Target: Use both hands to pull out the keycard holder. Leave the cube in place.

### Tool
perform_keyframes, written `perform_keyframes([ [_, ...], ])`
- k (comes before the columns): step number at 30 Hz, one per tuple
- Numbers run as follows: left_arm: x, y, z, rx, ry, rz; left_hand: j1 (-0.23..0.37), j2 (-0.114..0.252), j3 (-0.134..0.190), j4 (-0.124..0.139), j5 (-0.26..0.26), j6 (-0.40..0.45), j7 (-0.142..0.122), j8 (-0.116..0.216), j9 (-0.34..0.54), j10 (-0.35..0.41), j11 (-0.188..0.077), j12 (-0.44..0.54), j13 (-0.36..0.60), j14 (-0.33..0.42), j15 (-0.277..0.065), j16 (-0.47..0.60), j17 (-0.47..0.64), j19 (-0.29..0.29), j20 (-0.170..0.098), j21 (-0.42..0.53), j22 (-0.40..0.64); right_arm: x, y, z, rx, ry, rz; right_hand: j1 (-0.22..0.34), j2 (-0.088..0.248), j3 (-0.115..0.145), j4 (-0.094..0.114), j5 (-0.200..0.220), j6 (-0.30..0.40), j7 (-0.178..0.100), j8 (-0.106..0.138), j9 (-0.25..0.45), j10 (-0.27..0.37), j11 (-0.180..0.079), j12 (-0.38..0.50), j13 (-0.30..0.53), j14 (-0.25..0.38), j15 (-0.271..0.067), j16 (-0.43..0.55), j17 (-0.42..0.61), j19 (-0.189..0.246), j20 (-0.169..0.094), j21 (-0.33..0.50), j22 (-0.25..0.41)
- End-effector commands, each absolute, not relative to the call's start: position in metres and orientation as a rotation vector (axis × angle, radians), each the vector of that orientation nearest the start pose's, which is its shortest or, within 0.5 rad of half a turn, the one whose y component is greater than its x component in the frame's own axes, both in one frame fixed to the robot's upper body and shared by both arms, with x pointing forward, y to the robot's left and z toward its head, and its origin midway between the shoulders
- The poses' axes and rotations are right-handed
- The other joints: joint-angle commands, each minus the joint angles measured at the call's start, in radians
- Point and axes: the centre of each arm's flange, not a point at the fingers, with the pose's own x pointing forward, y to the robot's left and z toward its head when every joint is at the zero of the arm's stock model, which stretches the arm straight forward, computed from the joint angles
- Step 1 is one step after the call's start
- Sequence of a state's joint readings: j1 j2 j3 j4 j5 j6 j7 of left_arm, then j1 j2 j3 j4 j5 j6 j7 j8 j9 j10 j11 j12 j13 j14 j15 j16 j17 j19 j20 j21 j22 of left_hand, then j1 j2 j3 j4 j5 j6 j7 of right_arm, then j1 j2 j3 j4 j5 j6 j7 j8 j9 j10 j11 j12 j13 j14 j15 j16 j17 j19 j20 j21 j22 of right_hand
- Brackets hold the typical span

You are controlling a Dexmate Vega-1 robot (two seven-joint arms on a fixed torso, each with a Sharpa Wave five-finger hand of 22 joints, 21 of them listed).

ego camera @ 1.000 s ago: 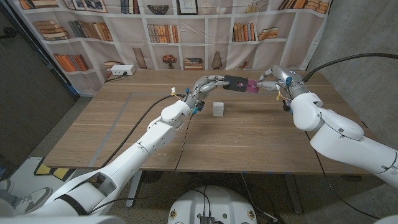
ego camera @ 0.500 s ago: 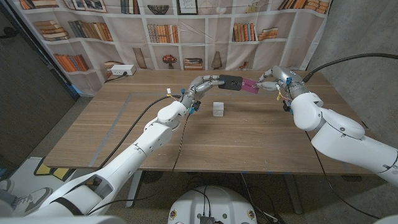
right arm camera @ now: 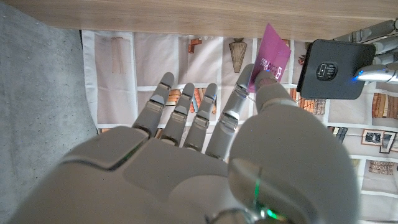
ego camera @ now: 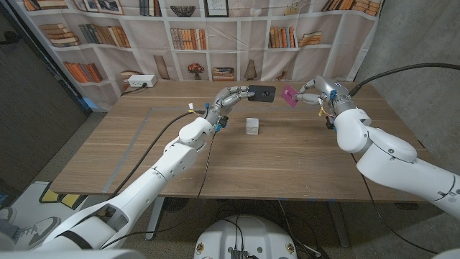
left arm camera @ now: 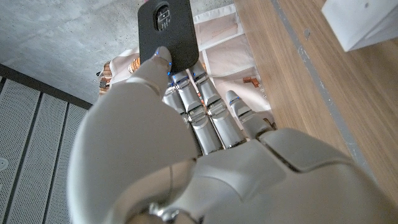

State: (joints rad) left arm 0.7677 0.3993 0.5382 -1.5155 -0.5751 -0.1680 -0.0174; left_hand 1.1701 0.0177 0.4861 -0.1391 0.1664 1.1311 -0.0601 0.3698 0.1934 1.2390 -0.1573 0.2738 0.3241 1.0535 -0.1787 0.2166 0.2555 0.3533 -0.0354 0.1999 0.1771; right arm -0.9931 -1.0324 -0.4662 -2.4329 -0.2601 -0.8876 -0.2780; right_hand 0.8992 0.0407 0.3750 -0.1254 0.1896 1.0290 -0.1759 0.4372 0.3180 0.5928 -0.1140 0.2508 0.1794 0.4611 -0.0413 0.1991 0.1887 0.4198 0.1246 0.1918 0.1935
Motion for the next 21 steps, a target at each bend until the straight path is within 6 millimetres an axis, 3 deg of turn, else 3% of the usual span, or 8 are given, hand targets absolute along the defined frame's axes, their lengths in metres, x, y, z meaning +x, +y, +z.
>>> perform_keyframes([
  [1, 0.618, 0.143, 0.02, -0.023, -0.654, -0.471, 0.019, 0.017, 0.001, 0.004, 0.005, 0.036, 0.042, 0.004, 0.005, 0.014, -0.008, 0.004, 0.196, -0.005, -0.046, 0.0, 0.003, -0.002, 0.004, 0.002, 0.002, 0.467, -0.24, 0.053, -1.125, -0.548, -0.346, 0.002, 0.013, -0.006, -0.001, 0.004, -0.001, -0.007, 0.009, 0.006, 0.004, -0.017, -0.006, 0.006, 0.001, -0.036, 0.0, 0.006, -0.015, -0.01, -0.005, 0.002],
  [9, 0.618, 0.157, 0.02, -0.033, -0.658, -0.462, 0.018, 0.017, 0.001, 0.004, 0.005, 0.037, 0.043, 0.005, 0.005, 0.017, -0.006, 0.004, 0.194, -0.006, -0.046, -0.001, 0.003, -0.003, 0.005, 0.001, 0.002, 0.481, -0.246, 0.049, -0.983, -0.57, -0.264, 0.002, 0.016, -0.011, 0.0, 0.004, -0.003, -0.01, 0.012, 0.012, 0.001, -0.018, -0.009, 0.007, -0.007, -0.037, -0.003, 0.007, -0.025, -0.017, -0.003, 0.002],
  [11, 0.618, 0.159, 0.022, -0.033, -0.662, -0.457, 0.019, 0.016, 0.0, 0.003, 0.005, 0.037, 0.042, 0.005, 0.005, 0.016, -0.006, 0.004, 0.195, -0.006, -0.047, 0.0, 0.004, -0.003, 0.005, 0.001, 0.002, 0.489, -0.251, 0.046, -0.927, -0.569, -0.236, 0.011, 0.022, -0.021, -0.005, 0.007, -0.001, -0.005, 0.02, 0.023, 0.001, -0.013, -0.012, 0.01, -0.007, -0.032, -0.002, 0.008, -0.011, -0.106, 0.012, 0.004],
  [13, 0.616, 0.161, 0.027, -0.011, -0.673, -0.462, 0.02, 0.016, 0.0, 0.003, 0.005, 0.038, 0.043, 0.005, 0.005, 0.016, -0.005, 0.005, 0.195, -0.006, -0.048, 0.0, 0.004, -0.003, 0.004, 0.002, 0.002, 0.496, -0.255, 0.041, -0.872, -0.575, -0.231, 0.017, 0.023, -0.025, -0.009, 0.008, 0.003, 0.01, 0.025, 0.025, 0.003, 0.006, -0.013, 0.01, -0.016, -0.019, -0.005, 0.008, -0.005, -0.141, 0.017, 0.004],
  [21, 0.614, 0.169, 0.039, 0.033, -0.681, -0.511, 0.022, 0.016, 0.0, 0.002, 0.005, 0.036, 0.042, 0.005, 0.005, 0.013, -0.006, 0.004, 0.196, -0.004, -0.049, 0.002, 0.005, -0.003, 0.004, 0.002, 0.002, 0.517, -0.269, 0.021, -0.575, -0.599, -0.207, 0.02, 0.028, -0.034, -0.009, 0.009, 0.01, 0.03, 0.034, 0.035, 0.012, 0.014, -0.011, 0.011, -0.035, -0.017, -0.009, 0.008, -0.008, -0.155, 0.019, 0.005],
])
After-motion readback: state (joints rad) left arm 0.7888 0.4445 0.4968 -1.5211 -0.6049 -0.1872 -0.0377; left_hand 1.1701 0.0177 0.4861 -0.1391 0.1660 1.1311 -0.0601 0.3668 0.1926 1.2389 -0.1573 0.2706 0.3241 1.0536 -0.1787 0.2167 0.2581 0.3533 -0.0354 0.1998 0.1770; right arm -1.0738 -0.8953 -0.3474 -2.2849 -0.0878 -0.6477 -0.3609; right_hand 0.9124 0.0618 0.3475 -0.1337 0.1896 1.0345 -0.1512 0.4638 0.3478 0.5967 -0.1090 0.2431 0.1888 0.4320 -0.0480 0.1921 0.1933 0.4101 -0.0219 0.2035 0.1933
